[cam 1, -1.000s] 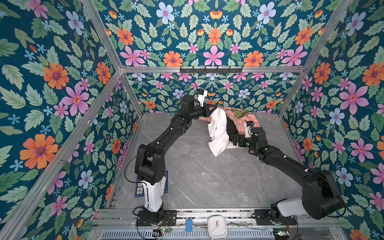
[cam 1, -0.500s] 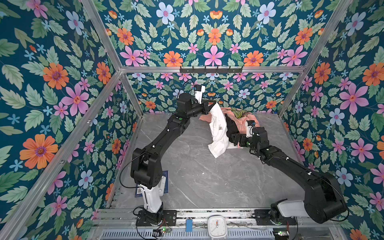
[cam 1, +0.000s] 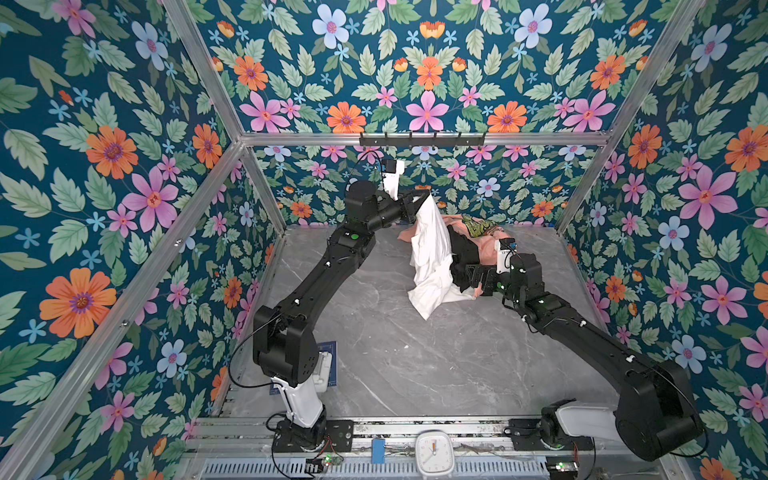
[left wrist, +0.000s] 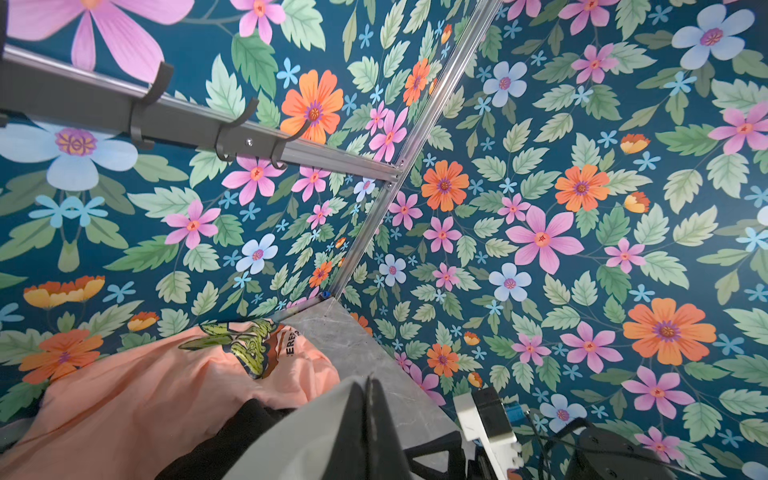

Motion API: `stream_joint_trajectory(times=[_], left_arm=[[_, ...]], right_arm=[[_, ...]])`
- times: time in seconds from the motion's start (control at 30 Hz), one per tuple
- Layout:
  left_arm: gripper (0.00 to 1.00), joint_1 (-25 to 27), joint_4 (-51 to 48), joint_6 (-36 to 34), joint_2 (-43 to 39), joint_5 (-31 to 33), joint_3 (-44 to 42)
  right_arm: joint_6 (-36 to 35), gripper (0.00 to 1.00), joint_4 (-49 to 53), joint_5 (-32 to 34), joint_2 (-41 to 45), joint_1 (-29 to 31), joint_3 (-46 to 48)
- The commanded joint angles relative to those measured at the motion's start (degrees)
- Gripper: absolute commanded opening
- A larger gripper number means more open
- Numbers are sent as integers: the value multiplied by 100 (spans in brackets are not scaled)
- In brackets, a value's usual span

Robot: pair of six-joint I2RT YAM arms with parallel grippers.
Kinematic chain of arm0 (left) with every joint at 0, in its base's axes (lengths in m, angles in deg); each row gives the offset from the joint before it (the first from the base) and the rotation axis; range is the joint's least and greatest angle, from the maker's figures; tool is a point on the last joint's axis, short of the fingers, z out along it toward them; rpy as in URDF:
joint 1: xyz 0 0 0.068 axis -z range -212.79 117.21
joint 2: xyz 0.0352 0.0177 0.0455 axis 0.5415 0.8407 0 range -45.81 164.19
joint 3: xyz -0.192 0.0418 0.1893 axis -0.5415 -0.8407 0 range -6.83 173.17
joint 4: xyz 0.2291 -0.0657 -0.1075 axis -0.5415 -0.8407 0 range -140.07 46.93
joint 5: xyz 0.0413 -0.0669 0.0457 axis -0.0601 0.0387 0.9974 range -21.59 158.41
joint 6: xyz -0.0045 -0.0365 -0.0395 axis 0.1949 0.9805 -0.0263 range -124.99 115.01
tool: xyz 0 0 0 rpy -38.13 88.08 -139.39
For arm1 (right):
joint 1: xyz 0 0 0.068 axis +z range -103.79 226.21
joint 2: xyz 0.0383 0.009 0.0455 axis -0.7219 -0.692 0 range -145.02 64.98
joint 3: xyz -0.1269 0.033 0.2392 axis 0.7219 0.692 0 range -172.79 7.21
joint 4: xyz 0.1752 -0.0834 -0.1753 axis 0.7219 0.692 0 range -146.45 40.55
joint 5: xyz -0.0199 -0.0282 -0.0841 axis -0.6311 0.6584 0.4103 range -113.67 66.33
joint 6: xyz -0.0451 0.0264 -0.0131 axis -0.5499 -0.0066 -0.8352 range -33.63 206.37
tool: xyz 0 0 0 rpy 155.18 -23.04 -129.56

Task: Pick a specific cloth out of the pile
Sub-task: 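Lift the white t-shirt upward with the left gripper, pulling it from the pile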

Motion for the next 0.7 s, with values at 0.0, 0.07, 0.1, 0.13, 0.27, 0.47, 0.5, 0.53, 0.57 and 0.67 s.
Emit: stream_joint_trajectory(times=[0.0,0.07,0.1,0.13,0.27,0.47,0.5,0.53,0.57,0.67], left_arm=[[0,-7,361,-163,-53,161,148],[0,-7,350,-176,-28,200,239],[0,-7,352,-177,-14,203,287],[0,-7,345,-179,3,207,323],[0,-7,371,-146,39,240,433],[0,-7,422,-128,2,263,551],[0,-7,422,-148,-13,276,563],[0,-7,422,-155,-26,285,551],[0,-7,422,-166,-39,297,553],[0,-7,397,-190,-83,332,571]], right_arm=[[37,99,22,67,21,-1,31],[40,99,26,71,23,7,41],[43,99,21,76,27,6,46],[53,99,25,76,29,3,54],[52,99,19,94,64,6,80],[33,99,24,111,97,4,91],[22,99,24,111,98,4,87],[30,99,26,111,102,4,88],[30,99,21,111,98,7,66],[25,99,35,93,119,5,31]])
